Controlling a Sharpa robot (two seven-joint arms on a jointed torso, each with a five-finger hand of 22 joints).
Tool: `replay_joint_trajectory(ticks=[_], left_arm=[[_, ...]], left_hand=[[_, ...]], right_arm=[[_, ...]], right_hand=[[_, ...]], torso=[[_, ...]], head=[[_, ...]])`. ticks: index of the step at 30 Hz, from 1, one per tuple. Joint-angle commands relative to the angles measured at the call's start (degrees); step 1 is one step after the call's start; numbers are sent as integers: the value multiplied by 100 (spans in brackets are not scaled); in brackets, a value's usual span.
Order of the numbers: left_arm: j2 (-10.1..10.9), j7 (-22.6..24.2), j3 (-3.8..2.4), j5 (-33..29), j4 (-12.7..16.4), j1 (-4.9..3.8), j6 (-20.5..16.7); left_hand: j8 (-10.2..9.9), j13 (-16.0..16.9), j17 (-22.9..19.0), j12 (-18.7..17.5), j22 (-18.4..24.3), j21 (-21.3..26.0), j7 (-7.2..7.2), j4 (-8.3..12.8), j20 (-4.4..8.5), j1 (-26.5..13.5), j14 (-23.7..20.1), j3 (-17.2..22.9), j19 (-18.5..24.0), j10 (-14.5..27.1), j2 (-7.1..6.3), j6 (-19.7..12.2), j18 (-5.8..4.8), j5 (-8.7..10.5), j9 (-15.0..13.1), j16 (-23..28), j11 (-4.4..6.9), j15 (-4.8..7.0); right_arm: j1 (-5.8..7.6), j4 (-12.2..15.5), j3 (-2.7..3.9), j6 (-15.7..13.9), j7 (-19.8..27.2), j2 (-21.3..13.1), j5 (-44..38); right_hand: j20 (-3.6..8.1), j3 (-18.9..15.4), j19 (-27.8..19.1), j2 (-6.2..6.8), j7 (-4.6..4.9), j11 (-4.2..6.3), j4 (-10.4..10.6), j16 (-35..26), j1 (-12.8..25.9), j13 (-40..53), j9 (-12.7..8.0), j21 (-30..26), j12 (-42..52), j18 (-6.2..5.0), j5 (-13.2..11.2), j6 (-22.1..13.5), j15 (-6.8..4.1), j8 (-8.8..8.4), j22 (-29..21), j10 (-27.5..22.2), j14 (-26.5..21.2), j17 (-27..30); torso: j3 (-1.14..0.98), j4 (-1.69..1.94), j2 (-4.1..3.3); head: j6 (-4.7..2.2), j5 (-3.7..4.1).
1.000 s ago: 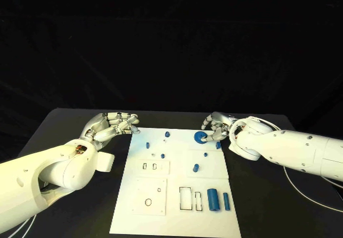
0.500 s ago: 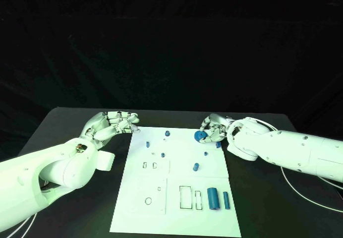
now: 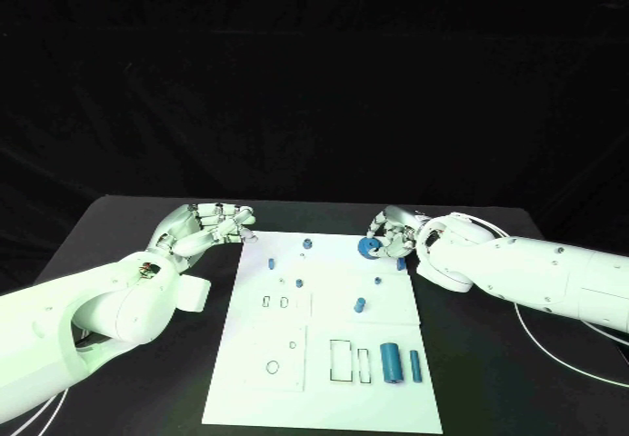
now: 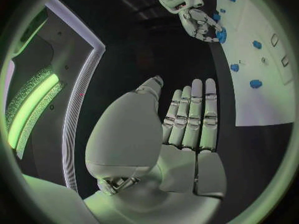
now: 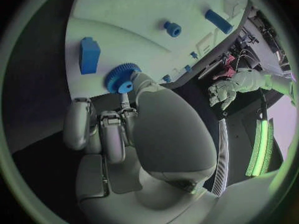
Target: Assemble the parts on the task board
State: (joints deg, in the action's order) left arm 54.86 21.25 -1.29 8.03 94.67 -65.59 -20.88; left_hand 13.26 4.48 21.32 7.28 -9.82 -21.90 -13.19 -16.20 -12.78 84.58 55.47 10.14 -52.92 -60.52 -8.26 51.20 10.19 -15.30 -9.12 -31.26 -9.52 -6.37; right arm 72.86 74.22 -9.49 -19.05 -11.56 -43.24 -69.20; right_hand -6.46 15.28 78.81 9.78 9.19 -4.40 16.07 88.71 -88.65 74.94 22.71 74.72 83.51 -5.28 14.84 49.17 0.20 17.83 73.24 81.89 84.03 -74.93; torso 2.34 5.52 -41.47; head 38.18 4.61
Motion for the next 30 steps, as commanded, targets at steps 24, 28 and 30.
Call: replay_joint_trajectory(ticks=[24,28,30], left_arm=[[-9,-18,-5,28,20,-7,98],[-27,10,-5,27,26,-7,73],[-35,17,-5,27,28,-7,67]], left_hand=[[23,7,13,-42,-11,-27,4,-17,-5,85,-49,49,60,38,6,-48,20,7,-12,-29,-13,-12],[23,7,13,-42,-11,-28,3,-17,-5,87,-50,51,60,38,8,-48,21,7,-12,-29,-13,-12],[23,7,13,-42,-11,-28,3,-17,-5,87,-50,51,60,38,8,-48,21,7,-12,-29,-13,-12]], right_arm=[[39,779,-13,-734,129,42,-734],[63,884,-12,-789,34,211,-981],[69,891,-12,-834,-28,338,-1153]], right_hand=[[89,1277,108,284,-116,106,-367,45,470,642,-17,171,80,127,-24,458,-80,47,225,138,528,-1197],[94,1314,122,298,-123,112,-404,45,486,644,-15,186,80,132,-23,471,-85,52,245,143,529,-1197],[94,1314,122,298,-123,112,-404,45,486,644,-15,186,80,132,-23,471,-85,52,245,143,529,-1197]], torso=[[9,5,7],[7,16,-6],[9,19,-7]], head=[[-38,-68],[-44,-68],[-44,-67]])
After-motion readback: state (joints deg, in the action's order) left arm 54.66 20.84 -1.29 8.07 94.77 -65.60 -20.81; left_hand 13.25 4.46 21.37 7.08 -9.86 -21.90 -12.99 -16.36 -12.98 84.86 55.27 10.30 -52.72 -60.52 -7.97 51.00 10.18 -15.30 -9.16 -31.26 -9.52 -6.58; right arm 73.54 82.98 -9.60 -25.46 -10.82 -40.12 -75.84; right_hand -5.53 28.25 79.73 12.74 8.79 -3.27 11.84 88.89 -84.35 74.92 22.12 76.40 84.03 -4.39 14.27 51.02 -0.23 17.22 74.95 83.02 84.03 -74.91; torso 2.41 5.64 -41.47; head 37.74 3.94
